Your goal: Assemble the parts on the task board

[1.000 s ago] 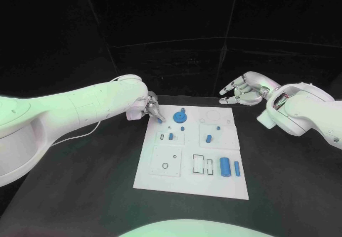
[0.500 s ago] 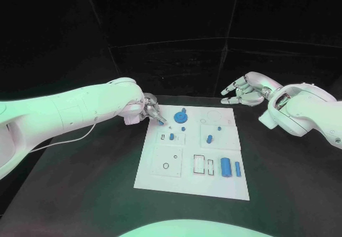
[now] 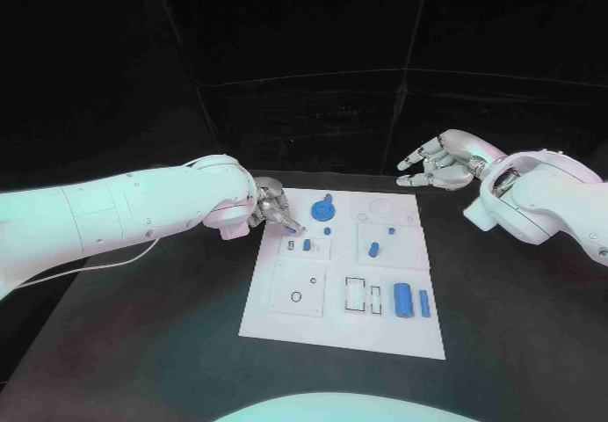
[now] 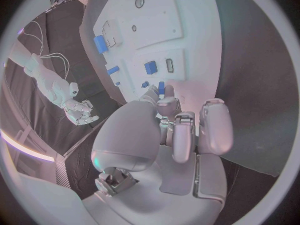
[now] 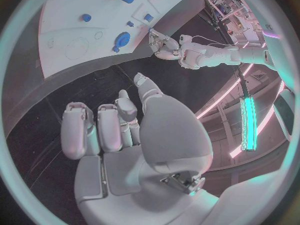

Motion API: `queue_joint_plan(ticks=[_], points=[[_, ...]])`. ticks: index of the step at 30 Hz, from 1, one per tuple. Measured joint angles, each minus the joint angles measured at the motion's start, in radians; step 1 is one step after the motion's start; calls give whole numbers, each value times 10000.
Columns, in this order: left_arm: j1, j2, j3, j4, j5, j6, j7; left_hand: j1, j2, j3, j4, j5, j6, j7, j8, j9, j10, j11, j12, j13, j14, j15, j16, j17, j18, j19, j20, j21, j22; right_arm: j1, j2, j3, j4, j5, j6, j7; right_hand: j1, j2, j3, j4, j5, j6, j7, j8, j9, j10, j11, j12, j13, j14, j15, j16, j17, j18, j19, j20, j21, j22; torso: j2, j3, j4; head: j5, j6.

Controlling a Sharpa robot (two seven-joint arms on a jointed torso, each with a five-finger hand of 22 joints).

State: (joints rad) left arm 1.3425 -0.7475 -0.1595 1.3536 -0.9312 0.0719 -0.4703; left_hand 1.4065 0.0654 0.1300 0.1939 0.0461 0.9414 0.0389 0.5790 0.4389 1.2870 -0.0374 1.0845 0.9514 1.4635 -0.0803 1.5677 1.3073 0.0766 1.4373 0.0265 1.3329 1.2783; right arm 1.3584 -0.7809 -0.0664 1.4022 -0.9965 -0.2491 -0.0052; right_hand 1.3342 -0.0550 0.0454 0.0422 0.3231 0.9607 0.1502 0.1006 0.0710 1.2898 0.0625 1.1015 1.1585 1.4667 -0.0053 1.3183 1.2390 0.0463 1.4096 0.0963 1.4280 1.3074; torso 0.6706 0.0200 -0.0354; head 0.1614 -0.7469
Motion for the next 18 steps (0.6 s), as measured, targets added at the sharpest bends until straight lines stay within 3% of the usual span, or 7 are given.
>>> queue_joint_plan(ticks=[14, 18], points=[[-110, -41, -37, 387, -629, -139, -211, 2, -13, -1, -2, -38, 0, 0, 3, 0, 32, 35, 0, 13, 37, -36, 0, 0, 0, -1, 0, 0, 10, 0, 71, -1, -43, -64, 1, 7, 0, 0, 0, 0, 0, 0, 0, 0, 0, 0, 0, 0, 1, 0, 0, 0, 0, 1, 0, 0, 0, 0, -6, -1, -34, 85, -23], [-117, -27, -90, 410, -776, -33, -268, -10, -24, 26, 24, -42, 0, 0, 3, 0, 68, 0, 0, 24, 37, -36, 0, 0, 0, 0, 1, 0, 9, 0, 72, -2, -43, -82, 1, 7, 0, 0, 0, 0, 0, 0, 0, 0, 0, 0, 0, 0, 1, 0, 0, 0, 1, 1, 0, 0, 0, 0, 5, -4, -36, 89, -23]])
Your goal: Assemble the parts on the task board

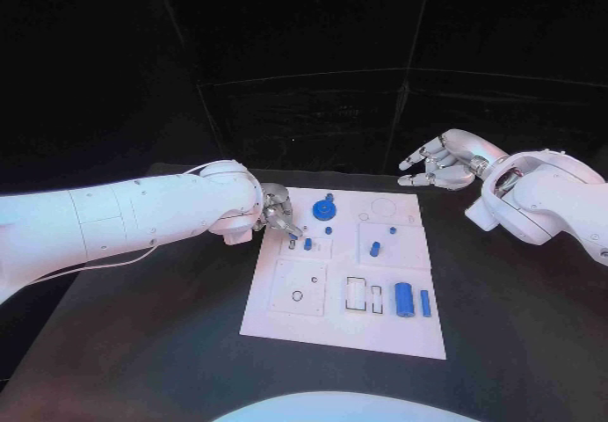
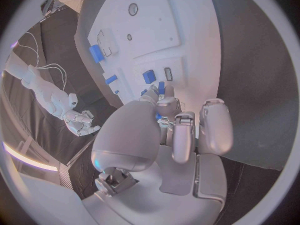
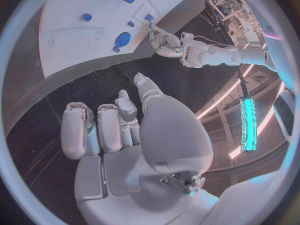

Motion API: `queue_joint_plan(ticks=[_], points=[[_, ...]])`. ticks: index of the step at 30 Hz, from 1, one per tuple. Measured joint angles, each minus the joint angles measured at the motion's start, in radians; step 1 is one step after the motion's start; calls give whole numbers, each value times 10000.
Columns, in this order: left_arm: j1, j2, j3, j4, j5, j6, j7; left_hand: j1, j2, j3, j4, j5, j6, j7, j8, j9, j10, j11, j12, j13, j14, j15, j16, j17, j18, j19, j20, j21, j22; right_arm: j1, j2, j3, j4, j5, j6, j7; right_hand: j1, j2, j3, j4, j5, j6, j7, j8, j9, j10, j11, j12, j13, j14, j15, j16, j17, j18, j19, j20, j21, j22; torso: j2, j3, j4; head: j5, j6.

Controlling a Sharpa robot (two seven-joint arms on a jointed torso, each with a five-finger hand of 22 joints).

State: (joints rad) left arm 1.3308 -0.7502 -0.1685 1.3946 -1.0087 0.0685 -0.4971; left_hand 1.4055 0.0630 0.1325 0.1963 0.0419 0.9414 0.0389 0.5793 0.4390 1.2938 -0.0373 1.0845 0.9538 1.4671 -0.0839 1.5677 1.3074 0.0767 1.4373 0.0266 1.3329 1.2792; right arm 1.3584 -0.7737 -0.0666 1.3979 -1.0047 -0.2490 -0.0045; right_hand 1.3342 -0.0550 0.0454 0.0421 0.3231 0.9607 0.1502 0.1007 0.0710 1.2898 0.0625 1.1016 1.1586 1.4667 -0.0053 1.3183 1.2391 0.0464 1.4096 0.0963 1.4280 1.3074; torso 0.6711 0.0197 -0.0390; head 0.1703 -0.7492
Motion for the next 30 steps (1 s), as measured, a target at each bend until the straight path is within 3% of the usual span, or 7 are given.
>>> queue_joint_plan(ticks=[5, 30], points=[[-11, 1, -61, 36, -154, 210, -63, -30, -30, 0, 0, -5, 0, 0, 59, 0, 2, -1, 0, -1, 0, 0, 0, 0, 0, 0, 0, 0, 0, 0, 0, -1, 4, -21, 0, 0, 0, 0, 0, 0, 0, 0, 0, 0, 0, 0, 0, 0, 0, 0, 0, 0, 0, -1, 0, 0, 0, 0, 6, -3, 0, 0, -24], [-1, 45, -127, 14, -401, 769, -136, -64, -140, 1, -3, 25, 0, 0, 322, 0, -1, 3, 0, -3, 0, 1, 0, 0, 1, -1, 1, 0, 13, 0, -12, 0, 9, -62, 1, -1, 0, 0, 0, 0, 0, 0, 0, 0, 0, 0, 0, 0, 2, 0, 0, 0, 1, 0, 0, 0, 0, 0, 0, -2, 10, 3, -86]])
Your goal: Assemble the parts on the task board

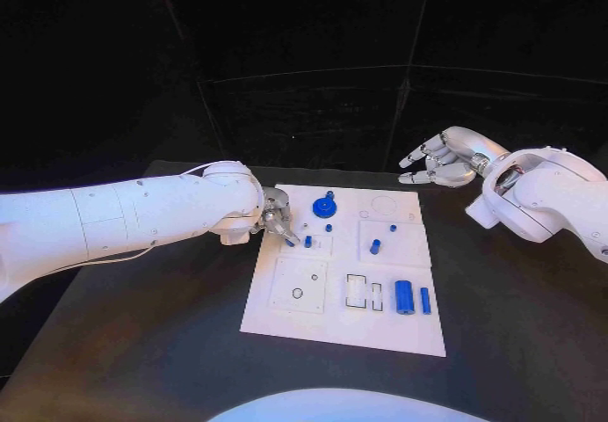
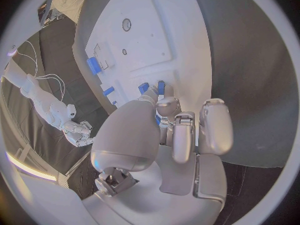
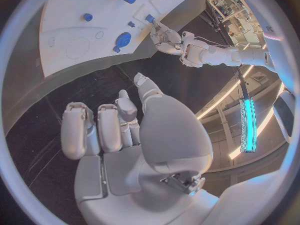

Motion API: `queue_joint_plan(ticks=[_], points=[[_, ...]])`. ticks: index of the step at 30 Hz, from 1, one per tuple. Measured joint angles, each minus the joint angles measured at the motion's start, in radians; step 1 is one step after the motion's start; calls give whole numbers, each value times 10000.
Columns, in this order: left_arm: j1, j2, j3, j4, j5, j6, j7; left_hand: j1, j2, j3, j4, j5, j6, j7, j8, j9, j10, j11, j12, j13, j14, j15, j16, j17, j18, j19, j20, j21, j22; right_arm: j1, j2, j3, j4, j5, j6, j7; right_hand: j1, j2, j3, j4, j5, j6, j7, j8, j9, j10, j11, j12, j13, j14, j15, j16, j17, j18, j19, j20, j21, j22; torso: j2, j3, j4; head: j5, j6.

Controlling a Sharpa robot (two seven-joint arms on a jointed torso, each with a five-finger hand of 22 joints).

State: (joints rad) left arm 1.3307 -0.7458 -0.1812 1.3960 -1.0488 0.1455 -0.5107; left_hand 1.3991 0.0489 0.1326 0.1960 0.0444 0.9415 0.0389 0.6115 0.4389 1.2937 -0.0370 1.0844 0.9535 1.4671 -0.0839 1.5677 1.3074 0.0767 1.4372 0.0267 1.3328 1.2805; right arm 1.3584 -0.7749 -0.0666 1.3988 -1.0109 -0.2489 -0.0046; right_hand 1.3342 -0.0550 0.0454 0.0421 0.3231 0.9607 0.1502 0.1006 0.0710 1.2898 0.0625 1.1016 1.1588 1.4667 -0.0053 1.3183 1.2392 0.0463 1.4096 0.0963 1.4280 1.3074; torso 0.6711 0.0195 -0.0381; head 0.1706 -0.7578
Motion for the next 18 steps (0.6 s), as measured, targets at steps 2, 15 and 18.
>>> queue_joint_plan(ticks=[2, 15, 18], points=[[5, 11, -8, -12, -5, 16, 0, 1, 1, 0, 0, 0, 0, 0, 27, 0, 0, 0, 0, 0, 0, 0, 0, 0, 0, 0, 0, 0, 0, 0, 0, 0, 0, -1, 0, 0, 0, 0, 0, 0, 0, 0, 0, 0, 0, 0, 0, 0, 0, 0, 0, 0, 0, 0, 0, 0, 0, 0, 0, 0, 1, -6, -10], [33, 95, -93, -131, -22, 44, -1, 2, 4, 28, 28, -6, 0, 1, 131, 0, -3, 3, 0, -75, 0, 0, 0, 0, 0, 0, 0, -1, -15, 0, 1, 0, 7, -4, 0, 3, 0, 0, 0, 0, 0, 0, 0, 0, 0, 0, 0, 0, 0, 0, 0, 0, 0, 1, 0, 0, 0, 0, -1, 0, 1, -4, -68], [33, 110, -98, -154, -22, 50, -1, -6, -3, 56, 56, -10, 0, 0, 133, 0, -17, 18, 0, -96, 0, 0, 0, 0, 0, 0, 1, -1, -14, 0, 1, 0, 10, -4, 0, 3, 36, 36, 0, 0, 0, 0, 0, 0, 0, 0, 0, 0, 0, 0, 0, 0, 0, 0, 0, 0, 0, 0, -1, 0, 1, -3, -77]])
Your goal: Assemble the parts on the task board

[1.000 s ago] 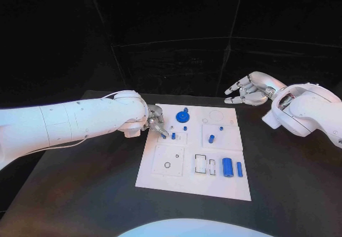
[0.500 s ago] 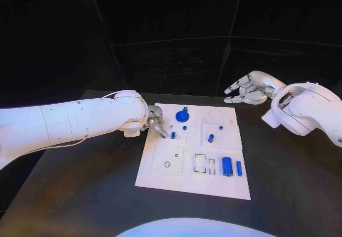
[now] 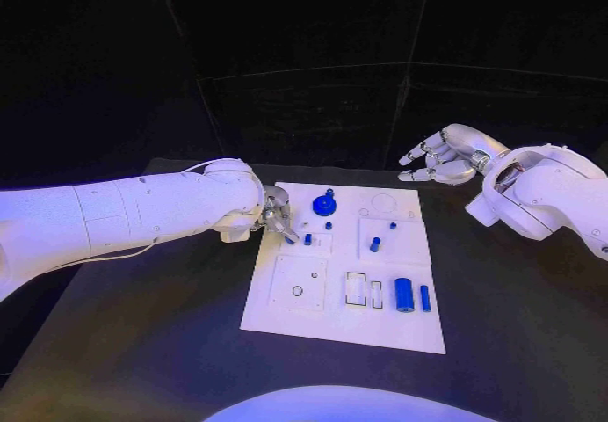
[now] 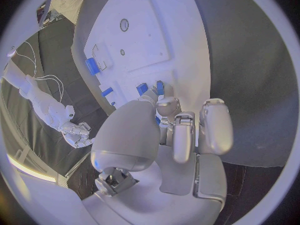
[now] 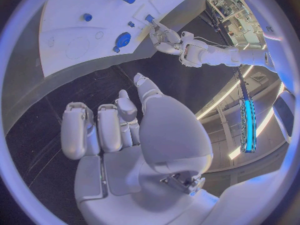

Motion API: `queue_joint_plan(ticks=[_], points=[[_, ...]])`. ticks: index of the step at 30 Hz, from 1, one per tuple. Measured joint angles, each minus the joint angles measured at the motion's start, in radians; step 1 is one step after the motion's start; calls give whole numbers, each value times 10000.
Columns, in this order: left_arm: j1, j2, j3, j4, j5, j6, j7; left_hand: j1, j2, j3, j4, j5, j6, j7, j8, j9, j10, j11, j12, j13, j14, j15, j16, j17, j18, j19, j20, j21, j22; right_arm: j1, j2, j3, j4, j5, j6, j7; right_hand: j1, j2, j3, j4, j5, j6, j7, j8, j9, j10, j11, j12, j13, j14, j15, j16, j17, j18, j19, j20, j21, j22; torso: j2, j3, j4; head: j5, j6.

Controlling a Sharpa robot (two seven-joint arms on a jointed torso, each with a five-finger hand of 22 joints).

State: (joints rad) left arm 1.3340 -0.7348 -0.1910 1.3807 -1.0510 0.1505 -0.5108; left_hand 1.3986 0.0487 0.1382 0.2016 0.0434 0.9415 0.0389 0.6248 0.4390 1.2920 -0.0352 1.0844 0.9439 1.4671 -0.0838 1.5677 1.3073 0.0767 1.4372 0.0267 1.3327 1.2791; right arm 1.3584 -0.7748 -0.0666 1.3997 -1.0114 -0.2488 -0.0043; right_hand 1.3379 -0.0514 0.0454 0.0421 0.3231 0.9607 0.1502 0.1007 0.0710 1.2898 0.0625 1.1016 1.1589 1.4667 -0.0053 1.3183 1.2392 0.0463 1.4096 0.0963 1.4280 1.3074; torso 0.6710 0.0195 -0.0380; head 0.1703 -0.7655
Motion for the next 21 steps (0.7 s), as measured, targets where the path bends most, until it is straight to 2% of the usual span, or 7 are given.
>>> queue_joint_plan(ticks=[3, 4, 5, 7, 13, 21], points=[[0, 21, -8, -27, 0, 15, 0, -205, -100, 29, 27, 0, 0, 0, 155, 8, 0, 0, 0, -16, 0, 0, 0, 0, -1, 0, 0, 0, 0, 0, 0, 0, 4, 0, 0, 0, 6, 6, 0, 0, 0, 0, 0, 0, 0, 0, 0, 0, 0, 0, 0, 0, 0, 1, 0, 0, 0, 0, 0, 0, -1, 0, -5], [0, 32, -17, -41, 0, 26, 0, -331, -165, 61, -5, 1, 1, 0, 185, 562, 0, 0, 0, -16, 0, 0, 0, 0, 0, 0, 0, 0, 4, 0, 0, 0, 5, 0, 1, 0, 5, 6, 0, 0, 0, 0, 0, 0, 0, 0, 0, 0, 0, 0, 0, 0, 0, 0, 0, 0, 0, 0, 0, 0, -1, 0, -1], [-1, 43, -19, -48, 0, 32, 0, -410, -239, 182, -125, 1, 1, -1, 186, 801, 0, 0, 0, -15, 0, 0, 0, 0, 0, 0, 0, 0, 8, 0, -1, 0, 6, -1, 1, 0, 5, 6, 0, 0, 0, 0, 0, 0, 0, 0, 0, 0, 1, 0, 0, 0, 0, 0, 0, 0, 0, 0, 0, 0, -1, -3, -1], [-4, 63, -19, -70, 0, 44, 0, -578, -283, 208, -151, 1, 2, -2, 208, 949, 0, 0, 0, -16, 0, 0, 0, 0, 0, 3, -3, 0, 20, 0, -3, 0, 8, -1, 1, 0, 5, 6, 0, 0, 0, 0, 0, 0, 0, 0, 0, 0, 0, 0, 0, 0, 0, 0, 0, 0, 0, 0, 0, 0, -1, -12, -7], [-10, 109, -19, -163, 0, 86, 0, -863, -392, 11, 45, 2, 111, -110, 314, 1041, 44, -44, 0, 5, 0, 0, 0, 0, 0, 34, -34, 22, 58, 0, -5, 0, 14, -3, 1, 1, 5, 6, 0, 0, 0, 0, 0, 0, 0, 0, 0, 0, 1, 0, 0, 0, 0, 0, 0, 0, 0, 0, 0, 0, -1, -19, -29], [-12, 164, -24, -252, 0, 113, 0, -1017, -379, -102, 157, 3, 148, -146, 377, 1078, 91, -26, 44, 46, 0, 0, 0, 0, 0, 34, -34, 39, 94, 0, -4, 0, 20, -6, 0, 6, 5, 6, 0, 0, 0, 0, 0, 0, 0, 0, 0, 0, 1, 0, 0, 0, 0, 0, 0, 0, 0, 0, 1, 3, -2, -40, -40]])
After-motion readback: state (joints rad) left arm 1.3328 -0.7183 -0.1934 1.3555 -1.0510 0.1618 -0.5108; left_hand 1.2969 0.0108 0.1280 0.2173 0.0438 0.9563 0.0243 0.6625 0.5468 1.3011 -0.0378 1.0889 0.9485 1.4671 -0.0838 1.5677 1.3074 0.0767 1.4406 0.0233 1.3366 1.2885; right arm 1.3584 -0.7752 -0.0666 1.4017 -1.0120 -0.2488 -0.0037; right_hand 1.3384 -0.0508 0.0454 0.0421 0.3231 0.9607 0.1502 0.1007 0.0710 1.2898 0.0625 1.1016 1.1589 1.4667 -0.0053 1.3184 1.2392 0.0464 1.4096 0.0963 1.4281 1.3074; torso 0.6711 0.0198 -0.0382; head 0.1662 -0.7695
